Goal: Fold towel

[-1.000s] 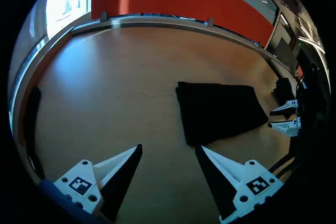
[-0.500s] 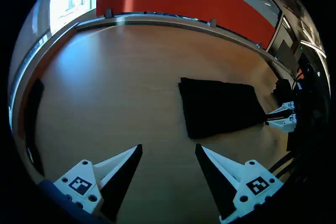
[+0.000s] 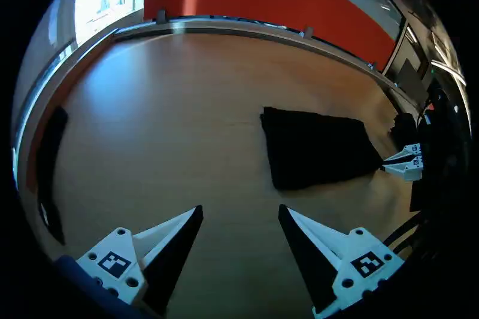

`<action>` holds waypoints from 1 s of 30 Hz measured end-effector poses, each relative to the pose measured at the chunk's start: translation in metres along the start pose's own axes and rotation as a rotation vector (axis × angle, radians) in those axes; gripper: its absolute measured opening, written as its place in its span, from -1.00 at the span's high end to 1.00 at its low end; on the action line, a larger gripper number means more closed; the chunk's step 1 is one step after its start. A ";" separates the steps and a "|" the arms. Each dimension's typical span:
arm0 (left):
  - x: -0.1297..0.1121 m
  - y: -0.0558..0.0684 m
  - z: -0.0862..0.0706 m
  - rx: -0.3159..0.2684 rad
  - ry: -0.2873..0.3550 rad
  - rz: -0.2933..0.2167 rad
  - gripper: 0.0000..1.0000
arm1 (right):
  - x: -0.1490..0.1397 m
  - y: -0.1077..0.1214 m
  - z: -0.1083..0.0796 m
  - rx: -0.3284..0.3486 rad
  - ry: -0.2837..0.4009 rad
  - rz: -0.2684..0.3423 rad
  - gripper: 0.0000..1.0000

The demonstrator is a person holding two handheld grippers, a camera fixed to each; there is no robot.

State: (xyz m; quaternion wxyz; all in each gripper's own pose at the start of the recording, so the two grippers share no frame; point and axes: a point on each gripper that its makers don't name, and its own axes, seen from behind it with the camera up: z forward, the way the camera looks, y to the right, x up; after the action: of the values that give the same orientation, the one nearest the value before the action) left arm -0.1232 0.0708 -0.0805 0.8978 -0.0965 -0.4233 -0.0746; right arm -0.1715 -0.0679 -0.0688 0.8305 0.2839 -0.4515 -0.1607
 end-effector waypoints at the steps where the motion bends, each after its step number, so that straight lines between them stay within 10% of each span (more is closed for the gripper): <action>1: 0.000 0.000 -0.001 0.001 0.001 -0.004 -0.87 | 0.002 0.000 -0.001 -0.002 0.003 -0.002 0.90; 30: -0.002 -0.029 -0.044 0.051 0.069 -0.092 -0.87 | 0.157 -0.032 -0.044 -0.023 0.157 -0.277 0.91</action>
State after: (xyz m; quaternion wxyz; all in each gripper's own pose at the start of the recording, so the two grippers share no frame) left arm -0.0981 0.0326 -0.1067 0.9096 -0.0514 -0.3978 -0.1081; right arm -0.0503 -0.1610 -0.0040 0.8364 0.3456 -0.3398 -0.2561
